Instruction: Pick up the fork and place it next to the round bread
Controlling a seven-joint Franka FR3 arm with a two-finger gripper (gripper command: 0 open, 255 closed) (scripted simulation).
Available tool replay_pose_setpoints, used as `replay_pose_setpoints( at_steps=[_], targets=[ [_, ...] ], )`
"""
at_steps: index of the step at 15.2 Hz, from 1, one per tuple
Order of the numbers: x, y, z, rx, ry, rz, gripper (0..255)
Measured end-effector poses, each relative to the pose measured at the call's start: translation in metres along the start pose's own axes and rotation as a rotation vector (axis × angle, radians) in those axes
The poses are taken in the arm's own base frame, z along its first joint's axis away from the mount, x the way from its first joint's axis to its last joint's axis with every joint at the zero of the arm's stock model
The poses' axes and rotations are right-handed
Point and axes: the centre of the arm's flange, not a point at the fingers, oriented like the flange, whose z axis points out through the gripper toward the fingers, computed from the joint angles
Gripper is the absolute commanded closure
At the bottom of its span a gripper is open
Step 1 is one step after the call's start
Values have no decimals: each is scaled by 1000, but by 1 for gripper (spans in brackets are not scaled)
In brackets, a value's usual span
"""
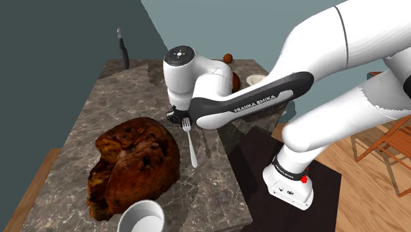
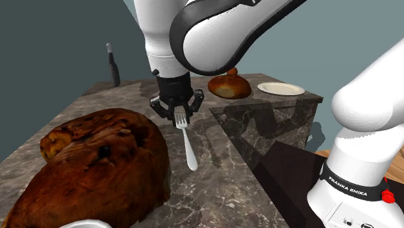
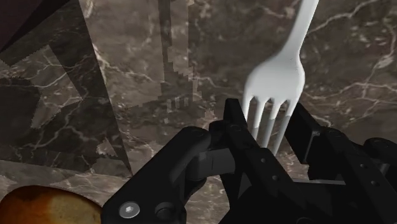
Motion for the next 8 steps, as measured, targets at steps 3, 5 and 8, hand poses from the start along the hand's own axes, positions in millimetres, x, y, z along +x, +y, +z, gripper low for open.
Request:
replay_pose_setpoints(
  at_steps=[3,5,8],
  targets=[
    [5,3,-13,0,0,0,255],
    [10,3,-24,0,0,0,255],
    [13,6,-39,0,0,0,255]
  ],
)
